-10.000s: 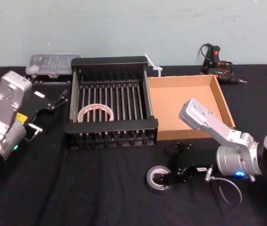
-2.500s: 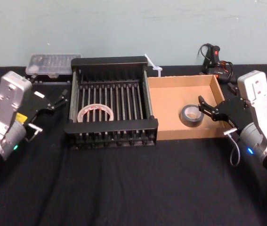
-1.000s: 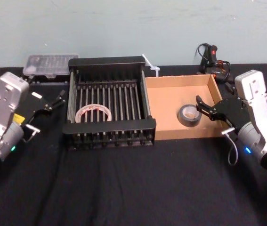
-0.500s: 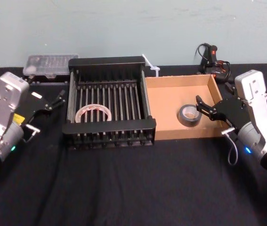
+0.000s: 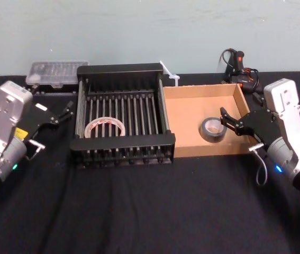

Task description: Pick up the white tape and place it into the black box , Pick up the silver tape and place it into the brown box.

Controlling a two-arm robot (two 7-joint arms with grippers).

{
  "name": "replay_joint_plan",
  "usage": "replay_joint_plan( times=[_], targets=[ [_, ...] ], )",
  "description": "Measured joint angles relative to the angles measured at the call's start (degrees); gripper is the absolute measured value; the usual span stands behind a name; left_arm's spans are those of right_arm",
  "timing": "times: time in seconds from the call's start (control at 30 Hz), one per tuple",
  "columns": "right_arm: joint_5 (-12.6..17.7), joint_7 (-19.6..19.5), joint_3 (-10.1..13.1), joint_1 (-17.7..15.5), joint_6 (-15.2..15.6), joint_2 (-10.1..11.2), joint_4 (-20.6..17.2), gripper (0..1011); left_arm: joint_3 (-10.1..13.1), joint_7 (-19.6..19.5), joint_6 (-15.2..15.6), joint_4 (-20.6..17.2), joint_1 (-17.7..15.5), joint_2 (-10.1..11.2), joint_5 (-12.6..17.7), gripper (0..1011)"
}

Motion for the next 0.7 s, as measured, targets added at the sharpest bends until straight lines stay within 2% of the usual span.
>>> replay_joint_plan(
  times=[0.7],
  targets=[
    [0.00,0.00,0.00,0.00,0.00,0.00,0.00,1000,0.00,0.00,0.00,0.00,0.00,0.00,0.00,1001]
  ],
)
